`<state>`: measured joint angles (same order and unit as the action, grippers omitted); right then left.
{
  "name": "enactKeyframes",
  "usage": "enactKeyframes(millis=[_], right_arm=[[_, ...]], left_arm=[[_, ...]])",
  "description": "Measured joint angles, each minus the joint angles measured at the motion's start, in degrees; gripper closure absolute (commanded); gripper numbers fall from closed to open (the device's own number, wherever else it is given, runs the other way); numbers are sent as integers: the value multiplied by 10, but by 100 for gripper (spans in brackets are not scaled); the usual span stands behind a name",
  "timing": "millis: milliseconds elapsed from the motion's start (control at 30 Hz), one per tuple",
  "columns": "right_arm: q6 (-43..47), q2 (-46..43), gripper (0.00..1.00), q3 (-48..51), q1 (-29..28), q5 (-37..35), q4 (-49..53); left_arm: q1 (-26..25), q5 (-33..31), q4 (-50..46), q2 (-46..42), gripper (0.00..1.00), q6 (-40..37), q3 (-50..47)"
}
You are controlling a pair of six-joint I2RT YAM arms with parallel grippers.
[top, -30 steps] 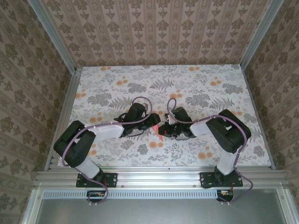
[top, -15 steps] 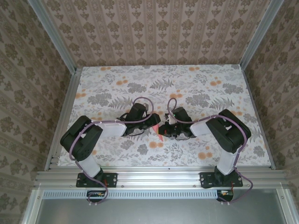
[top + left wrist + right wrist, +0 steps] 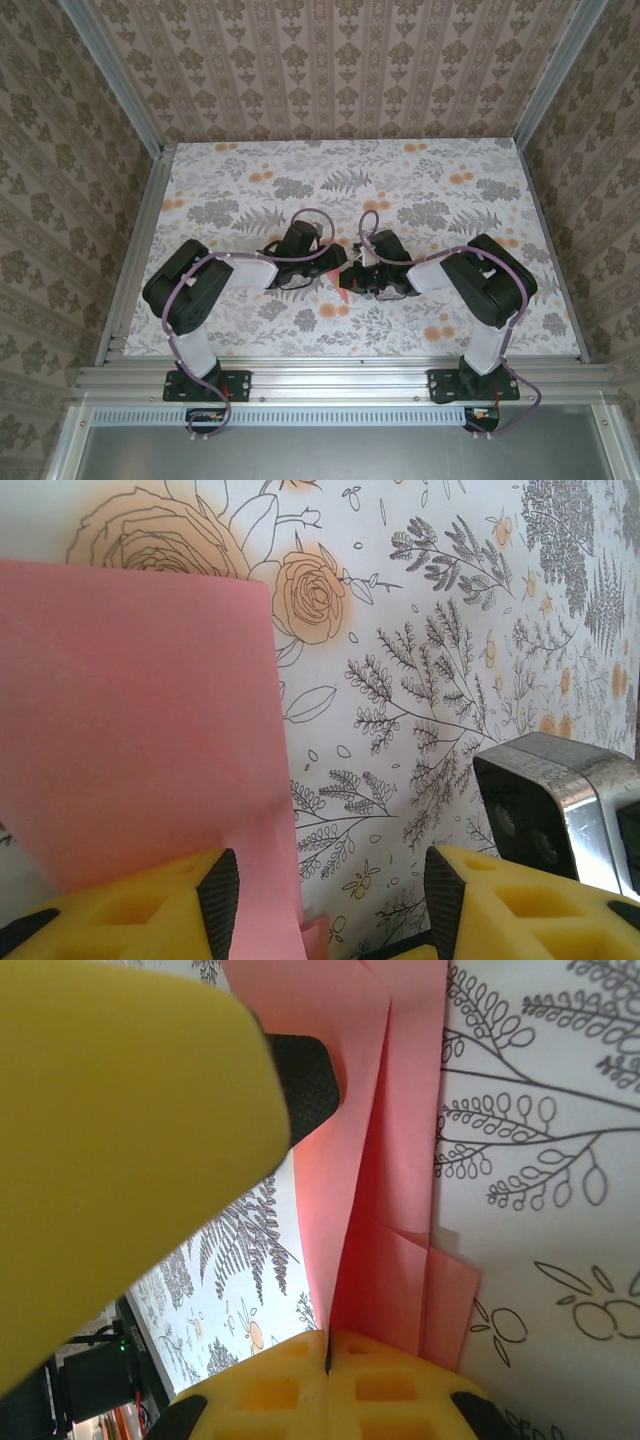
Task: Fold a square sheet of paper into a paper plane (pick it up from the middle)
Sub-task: Fold the wing for the fifth time at the center of the table.
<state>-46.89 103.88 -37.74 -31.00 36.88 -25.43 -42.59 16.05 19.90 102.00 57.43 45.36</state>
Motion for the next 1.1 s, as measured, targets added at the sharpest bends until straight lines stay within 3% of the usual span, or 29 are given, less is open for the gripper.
enactKeyframes(millis=[200, 300, 367, 533, 1100], right_arm=[[7, -33, 70, 13, 0, -14, 14], [22, -75, 67, 20, 0, -42, 54], [33, -101, 71, 21, 0, -59, 80], [46, -140, 90, 21, 0, -69, 116], [47, -93, 94, -35, -23, -61, 143]], left_arm=[[3, 9, -1, 5, 45, -5, 5], [3, 10, -2, 6, 45, -7, 7], [3, 11, -2, 7, 46, -7, 9], [3, 12, -3, 7, 46, -11, 9], [3, 16, -12, 12, 45, -14, 19]])
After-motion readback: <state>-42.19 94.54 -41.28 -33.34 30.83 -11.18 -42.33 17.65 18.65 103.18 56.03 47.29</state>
